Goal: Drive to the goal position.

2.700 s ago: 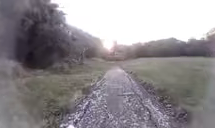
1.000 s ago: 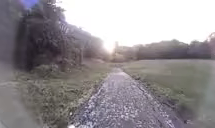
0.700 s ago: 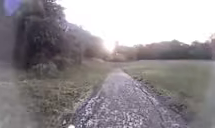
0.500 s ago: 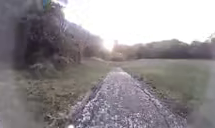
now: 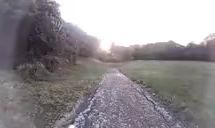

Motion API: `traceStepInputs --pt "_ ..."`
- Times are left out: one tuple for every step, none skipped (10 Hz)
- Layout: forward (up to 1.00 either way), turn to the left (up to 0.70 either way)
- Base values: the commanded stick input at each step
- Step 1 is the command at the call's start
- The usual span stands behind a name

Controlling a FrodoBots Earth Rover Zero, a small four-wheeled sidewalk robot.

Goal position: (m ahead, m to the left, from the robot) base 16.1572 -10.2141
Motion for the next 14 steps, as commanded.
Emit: traceStepInputs --pt "0.7 -0.14" --pt "0.7 -0.12" --pt "0.7 -0.08" --pt "0.54 -0.03" --pt "0.45 0.0" --pt "0.45 0.0" --pt "0.45 0.0" --pt "0.7 0.0" --pt "0.7 0.0" --pt "0.7 0.0" --pt "0.7 -0.03" --pt "0.7 -0.13" --pt "0.7 -0.14" --pt "0.7 -0.14"
